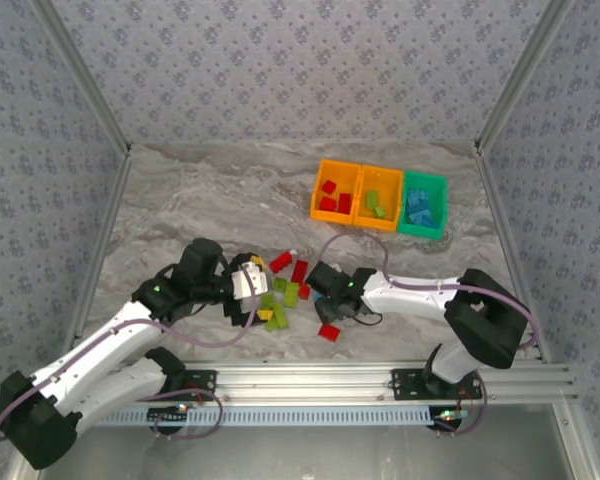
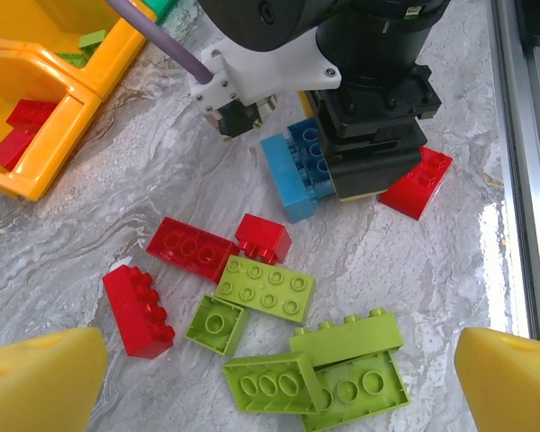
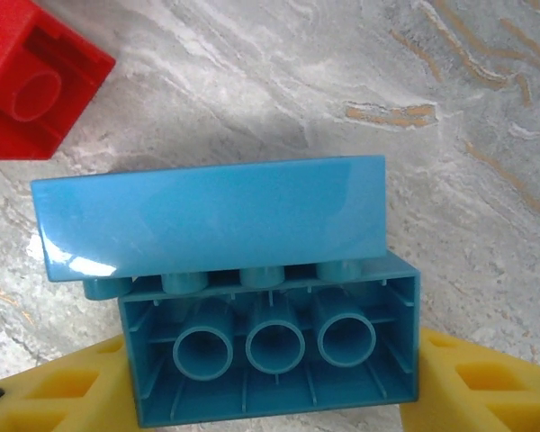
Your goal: Sort the legos into containers by color
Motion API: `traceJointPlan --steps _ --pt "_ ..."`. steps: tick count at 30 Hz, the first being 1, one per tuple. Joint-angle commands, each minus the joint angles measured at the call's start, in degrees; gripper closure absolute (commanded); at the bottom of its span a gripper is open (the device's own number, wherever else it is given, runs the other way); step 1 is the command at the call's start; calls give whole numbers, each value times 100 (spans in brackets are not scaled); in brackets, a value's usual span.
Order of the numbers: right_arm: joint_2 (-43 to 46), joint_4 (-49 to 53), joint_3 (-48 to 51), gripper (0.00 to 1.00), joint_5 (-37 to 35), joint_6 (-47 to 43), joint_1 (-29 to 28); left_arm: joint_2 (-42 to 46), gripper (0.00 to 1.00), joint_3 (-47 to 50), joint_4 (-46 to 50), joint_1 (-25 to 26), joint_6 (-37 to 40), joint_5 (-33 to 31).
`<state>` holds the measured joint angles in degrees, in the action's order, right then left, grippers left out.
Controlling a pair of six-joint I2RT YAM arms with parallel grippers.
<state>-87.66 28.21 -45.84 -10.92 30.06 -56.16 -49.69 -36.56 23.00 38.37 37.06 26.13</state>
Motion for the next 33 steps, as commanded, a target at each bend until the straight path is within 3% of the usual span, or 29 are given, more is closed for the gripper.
traceJointPlan --steps 1,9,12,17,23,28,33 --pt "224 249 -31 44 -227 176 50 -6 1 -13 120 39 115 121" --pt "1474 1031 -147 44 -1111 553 536 39 1 -1 -385 23 -584 -299" --pt "1996 945 -218 43 -1108 455 1165 67 1 -29 -552 13 -883 -496" --pt "2241 249 -386 44 -693 -69 2768 306 1 -69 -866 -140 -1322 -639" --pt "1270 -662 -876 46 141 -376 4597 499 1 -58 -1077 -203 -1587 -741" --pt "-17 -992 -1719 45 610 -469 5291 516 1 -76 -1019 -198 -1535 -686" --pt "-1175 -496 -3013 33 798 -610 5554 533 1 -111 -898 -198 -1508 -791"
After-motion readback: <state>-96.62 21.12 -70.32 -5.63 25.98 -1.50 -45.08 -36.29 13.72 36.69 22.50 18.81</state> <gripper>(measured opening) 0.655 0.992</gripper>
